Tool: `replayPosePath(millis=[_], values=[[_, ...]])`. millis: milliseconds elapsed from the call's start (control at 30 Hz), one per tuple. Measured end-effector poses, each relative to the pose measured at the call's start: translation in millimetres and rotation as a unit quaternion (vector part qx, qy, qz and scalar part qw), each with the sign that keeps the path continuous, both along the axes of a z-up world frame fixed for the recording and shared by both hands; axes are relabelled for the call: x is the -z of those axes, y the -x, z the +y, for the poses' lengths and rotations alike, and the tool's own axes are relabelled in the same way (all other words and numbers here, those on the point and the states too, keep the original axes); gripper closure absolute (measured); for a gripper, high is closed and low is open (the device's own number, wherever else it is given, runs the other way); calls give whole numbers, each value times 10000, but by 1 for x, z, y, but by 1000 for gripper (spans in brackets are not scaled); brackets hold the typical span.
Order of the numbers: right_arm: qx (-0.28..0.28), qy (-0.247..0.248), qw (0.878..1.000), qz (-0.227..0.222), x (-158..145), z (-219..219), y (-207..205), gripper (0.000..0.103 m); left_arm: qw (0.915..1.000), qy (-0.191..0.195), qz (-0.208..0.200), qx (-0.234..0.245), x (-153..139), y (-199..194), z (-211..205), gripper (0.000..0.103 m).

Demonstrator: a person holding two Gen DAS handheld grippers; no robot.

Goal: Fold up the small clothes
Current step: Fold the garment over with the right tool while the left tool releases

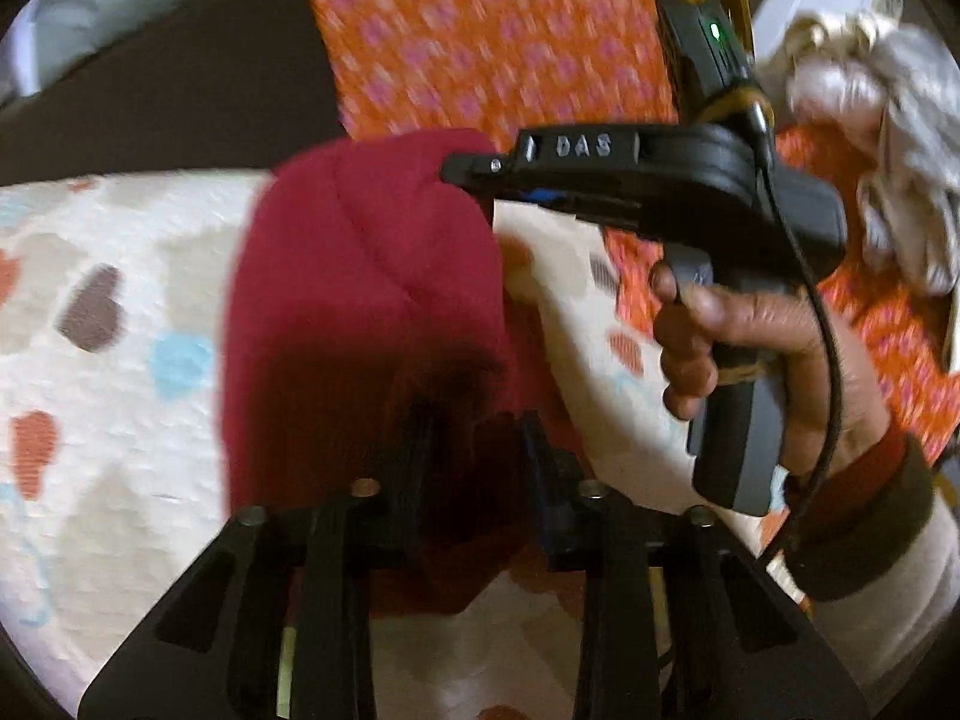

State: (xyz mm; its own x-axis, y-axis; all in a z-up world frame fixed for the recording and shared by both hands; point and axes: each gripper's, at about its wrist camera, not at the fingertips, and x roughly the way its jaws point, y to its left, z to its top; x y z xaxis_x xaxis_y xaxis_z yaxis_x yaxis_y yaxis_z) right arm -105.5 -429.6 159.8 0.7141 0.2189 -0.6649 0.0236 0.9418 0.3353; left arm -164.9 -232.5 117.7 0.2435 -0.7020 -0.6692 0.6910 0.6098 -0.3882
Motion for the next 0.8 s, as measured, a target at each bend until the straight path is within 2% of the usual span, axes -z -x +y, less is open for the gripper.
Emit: replayPosePath(millis=[100,133,200,267,300,367,433,500,600,700,767,800], values=[[451,3,9984,341,36,-26,7,89,9990,-298,201,247,25,4,-27,78],[613,-19,9967,530,52,-34,7,93,9984,-463,163,284,32,6,-32,78],[718,-148,9945,746,74,-42,6,93,9977,-592,2,330,30,10,-33,78],[776,-461,9935,700,80,-49,8,93,9980,-508,-40,370,16,10,-21,78],[849,-592,9925,644,77,-53,11,89,9982,-473,-35,368,10,8,-13,76],[962,-773,9913,452,64,-57,20,82,9988,-333,-137,324,-6,8,6,67],[892,-910,9915,245,51,-56,32,62,9990,-281,-316,149,-15,-2,22,64],[760,-957,9924,167,43,-48,43,49,9984,-305,-471,-93,-18,-7,44,62],[576,-974,9926,436,52,-32,46,48,9960,-527,-588,-416,-5,-23,62,62],[596,-994,9901,794,76,-20,34,47,9955,-639,-413,-568,13,-36,59,62],[579,-1204,9867,930,92,-14,25,48,9950,-752,-341,-560,21,-33,59,62],[583,-1287,9858,913,97,-12,22,56,9948,-810,-310,-538,25,-32,56,62]])
